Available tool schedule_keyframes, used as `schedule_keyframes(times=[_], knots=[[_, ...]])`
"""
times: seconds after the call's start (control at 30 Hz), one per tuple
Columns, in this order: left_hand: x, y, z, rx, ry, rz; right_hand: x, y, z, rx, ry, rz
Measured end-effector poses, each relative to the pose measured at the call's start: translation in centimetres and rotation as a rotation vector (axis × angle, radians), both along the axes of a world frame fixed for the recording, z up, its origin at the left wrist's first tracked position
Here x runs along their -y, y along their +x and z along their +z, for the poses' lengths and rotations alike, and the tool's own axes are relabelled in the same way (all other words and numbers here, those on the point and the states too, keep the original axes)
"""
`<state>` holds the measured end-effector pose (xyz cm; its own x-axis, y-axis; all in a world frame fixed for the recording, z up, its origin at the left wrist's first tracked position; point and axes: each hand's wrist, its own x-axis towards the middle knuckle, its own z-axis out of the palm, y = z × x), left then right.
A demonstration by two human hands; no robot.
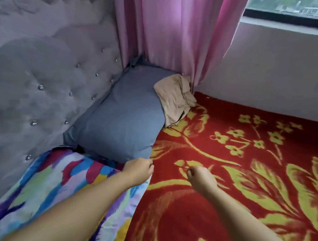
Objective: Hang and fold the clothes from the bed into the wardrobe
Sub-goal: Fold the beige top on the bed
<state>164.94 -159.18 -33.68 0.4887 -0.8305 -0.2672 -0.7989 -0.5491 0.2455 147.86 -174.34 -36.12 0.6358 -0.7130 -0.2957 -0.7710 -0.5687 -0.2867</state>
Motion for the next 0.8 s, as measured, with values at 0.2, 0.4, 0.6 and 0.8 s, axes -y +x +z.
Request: schedule_keyframes(times=[0.2,0.4,0.6,0.8], knots=[[15.0,7.2,-11.3,-0.001,-0.012,-0.046,12.5,9.3,-11.4,0.019,-0.026,0.009],[25.2,10.9,-19.1,0.243,-0.156,-0.121,17.1,10.6,-24.4,0.008,-0.193,-0.014],[31.2,16.9,-22.7,0.638,0.029,-0.335,16.4,10.4,-28.0,0.099,-0.228,0.015],[35.7,21.7,-23.9,0.484,-0.199,-0.337,17.2,10.5,-28.4,0.136,-0.243,-0.012]])
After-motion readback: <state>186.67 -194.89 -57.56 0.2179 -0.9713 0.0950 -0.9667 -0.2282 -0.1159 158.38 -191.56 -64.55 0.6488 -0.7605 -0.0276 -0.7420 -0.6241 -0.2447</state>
